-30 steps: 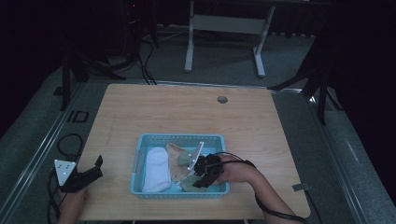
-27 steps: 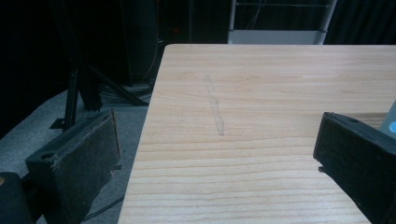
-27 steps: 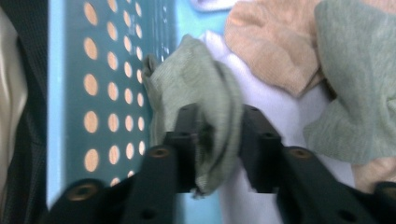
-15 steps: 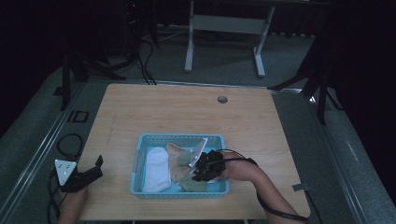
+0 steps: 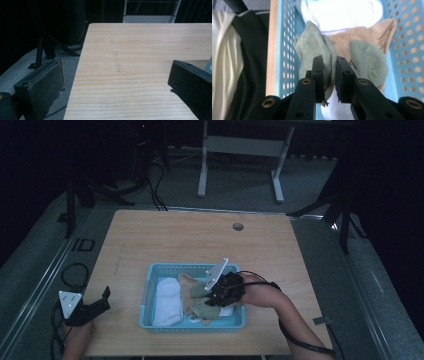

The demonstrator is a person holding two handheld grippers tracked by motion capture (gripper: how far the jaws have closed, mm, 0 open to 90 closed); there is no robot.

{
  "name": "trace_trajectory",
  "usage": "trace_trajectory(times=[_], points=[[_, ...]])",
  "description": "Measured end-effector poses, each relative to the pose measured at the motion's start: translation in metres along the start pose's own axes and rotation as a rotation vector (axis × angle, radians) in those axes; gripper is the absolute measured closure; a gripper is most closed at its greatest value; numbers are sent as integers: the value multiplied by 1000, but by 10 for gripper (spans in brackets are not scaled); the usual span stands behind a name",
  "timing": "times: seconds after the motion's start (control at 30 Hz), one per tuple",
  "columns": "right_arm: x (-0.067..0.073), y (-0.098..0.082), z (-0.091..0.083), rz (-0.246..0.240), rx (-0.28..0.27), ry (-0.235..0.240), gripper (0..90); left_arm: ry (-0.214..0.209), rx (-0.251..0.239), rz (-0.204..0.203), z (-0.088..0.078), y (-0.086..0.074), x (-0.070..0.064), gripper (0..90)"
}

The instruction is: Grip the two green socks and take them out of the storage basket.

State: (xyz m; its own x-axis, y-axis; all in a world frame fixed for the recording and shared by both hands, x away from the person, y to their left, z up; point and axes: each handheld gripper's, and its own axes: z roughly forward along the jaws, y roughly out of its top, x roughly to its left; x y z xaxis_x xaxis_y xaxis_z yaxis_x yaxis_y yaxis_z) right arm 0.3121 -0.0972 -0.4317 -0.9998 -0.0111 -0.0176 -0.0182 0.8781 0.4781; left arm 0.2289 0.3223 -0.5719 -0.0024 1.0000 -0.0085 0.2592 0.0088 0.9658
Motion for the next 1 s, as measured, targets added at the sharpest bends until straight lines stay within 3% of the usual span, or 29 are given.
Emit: trace_trajectory(times=[0.23, 0.47, 0.77, 1.0], points=[[0, 7, -24, -11, -52, -36, 791, 0, 2, -1, 0, 0, 0, 7], [-4, 2, -51, 7, -76, -94, 791, 0, 2, -1, 0, 0, 0, 7], [-6, -23, -85, 64, -123, -160, 791, 0, 5, 17, 0, 0, -2, 7], [-8, -52, -100, 117, -120, -198, 791, 3, 6, 20, 0, 0, -2, 7]])
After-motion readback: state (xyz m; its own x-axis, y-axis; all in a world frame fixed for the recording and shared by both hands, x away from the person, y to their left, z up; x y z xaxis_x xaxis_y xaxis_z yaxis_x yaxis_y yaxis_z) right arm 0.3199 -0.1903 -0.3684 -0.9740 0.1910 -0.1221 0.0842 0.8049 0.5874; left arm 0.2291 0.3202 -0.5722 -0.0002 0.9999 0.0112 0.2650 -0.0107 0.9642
